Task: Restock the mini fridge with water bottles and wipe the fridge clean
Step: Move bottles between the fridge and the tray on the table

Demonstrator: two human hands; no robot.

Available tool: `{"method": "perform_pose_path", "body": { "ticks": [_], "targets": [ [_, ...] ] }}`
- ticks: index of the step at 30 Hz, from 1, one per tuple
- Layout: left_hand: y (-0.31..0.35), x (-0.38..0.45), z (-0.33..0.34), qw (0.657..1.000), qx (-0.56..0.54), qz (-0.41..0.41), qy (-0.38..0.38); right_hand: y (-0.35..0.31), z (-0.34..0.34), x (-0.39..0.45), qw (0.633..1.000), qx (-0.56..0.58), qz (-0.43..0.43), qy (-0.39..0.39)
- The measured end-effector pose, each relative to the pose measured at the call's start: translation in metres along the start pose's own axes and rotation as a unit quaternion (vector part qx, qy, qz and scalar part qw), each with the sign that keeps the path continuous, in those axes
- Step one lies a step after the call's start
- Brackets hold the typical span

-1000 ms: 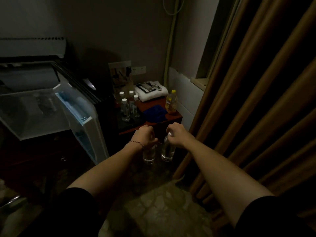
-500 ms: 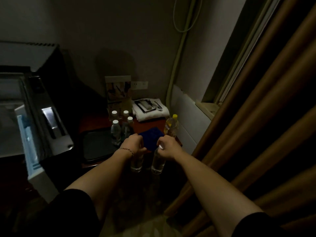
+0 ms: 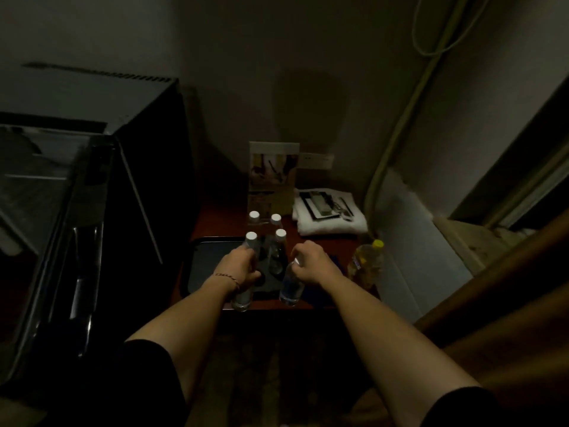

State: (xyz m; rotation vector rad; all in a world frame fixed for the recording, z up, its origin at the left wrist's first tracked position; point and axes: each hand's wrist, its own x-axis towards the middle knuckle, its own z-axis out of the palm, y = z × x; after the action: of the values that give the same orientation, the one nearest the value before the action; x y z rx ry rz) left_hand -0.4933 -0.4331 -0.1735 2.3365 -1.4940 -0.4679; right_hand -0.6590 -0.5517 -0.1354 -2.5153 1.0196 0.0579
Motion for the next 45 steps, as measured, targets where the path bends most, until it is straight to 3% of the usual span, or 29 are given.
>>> {"method": "perform_pose_path", "body": {
  "ticks": [8, 17, 37, 45],
  "targets": [
    [-0.009, 0.04, 0.014, 0.998, 0.009, -0.056, 0.0, 0.01, 0.011, 0.068, 0.998, 0.012, -0.058, -0.027],
    [0.002, 0.082, 0.028, 0.998, 0.003, -0.065, 0.002, 0.032, 0.015, 0.112, 0.997, 0.023, -0.056, -0.055],
    [-0.012, 0.095, 0.05, 0.996, 0.061, -0.064, -0.025, 0.031, 0.05, 0.117, 0.992, 0.045, -0.064, -0.095],
    [-0.011, 0.08, 0.037, 0.994, 0.053, -0.096, 0.019, 0.015, 0.041, 0.111, 0.995, 0.018, -0.041, -0.088]
  ]
}}
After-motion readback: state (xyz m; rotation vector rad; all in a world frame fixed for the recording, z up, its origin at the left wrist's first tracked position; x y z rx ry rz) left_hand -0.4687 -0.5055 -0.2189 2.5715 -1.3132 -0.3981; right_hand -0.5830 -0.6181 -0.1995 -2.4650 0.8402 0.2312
